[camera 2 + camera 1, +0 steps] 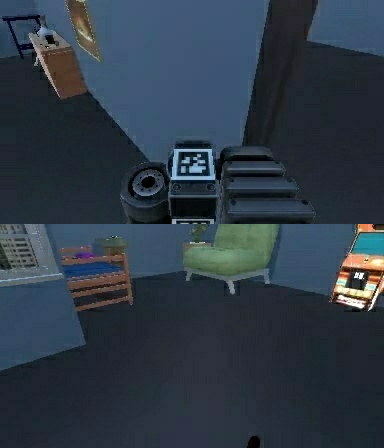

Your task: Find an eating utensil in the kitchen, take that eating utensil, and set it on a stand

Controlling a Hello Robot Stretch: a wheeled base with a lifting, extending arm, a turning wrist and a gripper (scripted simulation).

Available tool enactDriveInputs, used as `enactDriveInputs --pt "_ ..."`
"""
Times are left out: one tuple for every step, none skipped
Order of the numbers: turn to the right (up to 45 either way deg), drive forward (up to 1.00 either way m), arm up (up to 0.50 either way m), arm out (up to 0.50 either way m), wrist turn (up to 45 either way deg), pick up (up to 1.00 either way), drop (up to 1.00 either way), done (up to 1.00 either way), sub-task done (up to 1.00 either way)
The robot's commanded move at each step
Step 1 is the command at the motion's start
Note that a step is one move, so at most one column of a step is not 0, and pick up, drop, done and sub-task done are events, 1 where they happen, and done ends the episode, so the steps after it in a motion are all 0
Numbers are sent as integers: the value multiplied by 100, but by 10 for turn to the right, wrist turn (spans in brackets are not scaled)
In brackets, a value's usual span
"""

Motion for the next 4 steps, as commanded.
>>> enactDriveInputs --pt "450 0 0 0 0 0 0 0 0" --pt "0 100 0 0 0 0 0 0 0" --pt "0 100 0 0 0 0 0 0 0" --pt "0 100 0 0 0 0 0 0 0"
